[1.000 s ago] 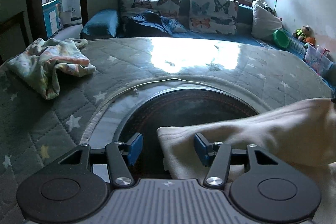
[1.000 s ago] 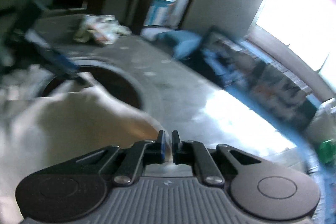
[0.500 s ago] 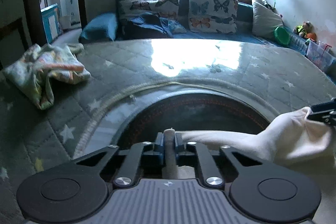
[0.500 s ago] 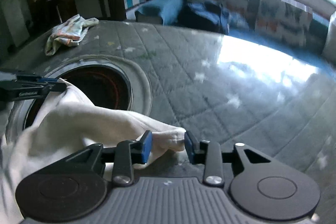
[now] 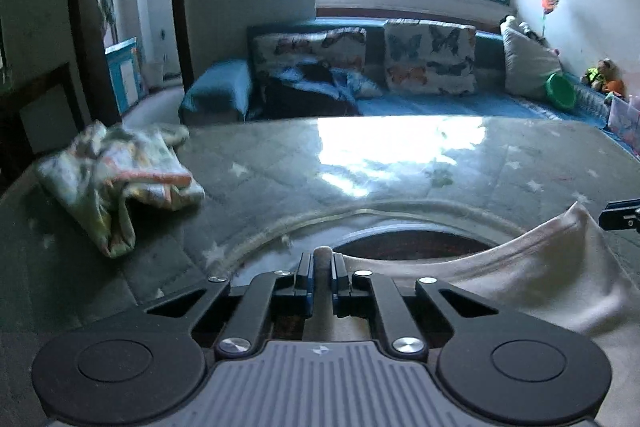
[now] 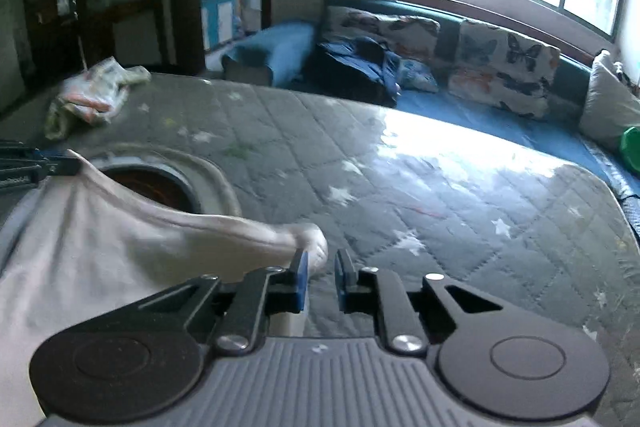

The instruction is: Fold clothes

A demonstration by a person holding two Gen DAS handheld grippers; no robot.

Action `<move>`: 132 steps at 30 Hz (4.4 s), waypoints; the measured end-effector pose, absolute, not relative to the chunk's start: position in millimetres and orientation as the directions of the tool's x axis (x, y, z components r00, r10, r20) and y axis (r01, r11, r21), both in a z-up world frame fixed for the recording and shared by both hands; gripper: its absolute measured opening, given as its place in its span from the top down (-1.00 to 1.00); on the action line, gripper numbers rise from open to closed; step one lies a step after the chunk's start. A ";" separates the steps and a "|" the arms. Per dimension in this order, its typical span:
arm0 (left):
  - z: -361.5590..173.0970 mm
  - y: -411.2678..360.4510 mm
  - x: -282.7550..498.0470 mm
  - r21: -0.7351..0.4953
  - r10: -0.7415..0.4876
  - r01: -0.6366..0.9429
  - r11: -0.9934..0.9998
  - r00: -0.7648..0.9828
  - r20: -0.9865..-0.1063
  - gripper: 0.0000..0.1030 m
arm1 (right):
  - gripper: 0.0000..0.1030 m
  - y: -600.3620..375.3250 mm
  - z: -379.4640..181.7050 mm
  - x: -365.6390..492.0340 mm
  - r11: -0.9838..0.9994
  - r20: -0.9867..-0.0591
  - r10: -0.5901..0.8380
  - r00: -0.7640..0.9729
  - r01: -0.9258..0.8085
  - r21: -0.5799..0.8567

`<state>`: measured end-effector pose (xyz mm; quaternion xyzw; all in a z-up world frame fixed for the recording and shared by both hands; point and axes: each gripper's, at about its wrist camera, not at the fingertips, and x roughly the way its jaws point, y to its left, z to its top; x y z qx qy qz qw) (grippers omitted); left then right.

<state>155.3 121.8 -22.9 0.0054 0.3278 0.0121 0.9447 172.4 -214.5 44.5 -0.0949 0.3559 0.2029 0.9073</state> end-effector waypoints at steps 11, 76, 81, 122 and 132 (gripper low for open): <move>-28.6 128.5 160.7 0.034 0.068 -0.060 0.998 0.761 -0.645 0.64 | 0.32 -201.3 44.2 157.2 0.828 -0.699 0.413 0.584 -0.560 0.022; -21.7 -36.3 -32.4 -0.125 -0.337 0.346 0.930 0.667 -0.664 -1.00 | -0.46 -418.4 17.6 45.0 0.999 -0.671 -0.005 0.741 0.040 0.037; -27.8 -58.4 -41.9 -0.112 -0.386 0.432 0.895 0.622 -0.681 -1.00 | 0.31 -417.1 16.8 41.1 0.998 -0.657 -0.007 0.754 0.050 0.046; -17.5 73.4 -77.6 -0.124 -0.190 0.144 0.982 0.728 -0.658 -0.98 | -0.21 -264.2 50.8 -28.3 0.829 -0.620 0.484 0.618 -0.551 0.098; -32.1 168.7 -66.6 -0.093 0.030 -0.131 0.987 0.719 -0.694 -0.88 | -0.29 -222.0 34.0 -38.5 0.767 -0.666 0.510 0.544 -0.639 0.064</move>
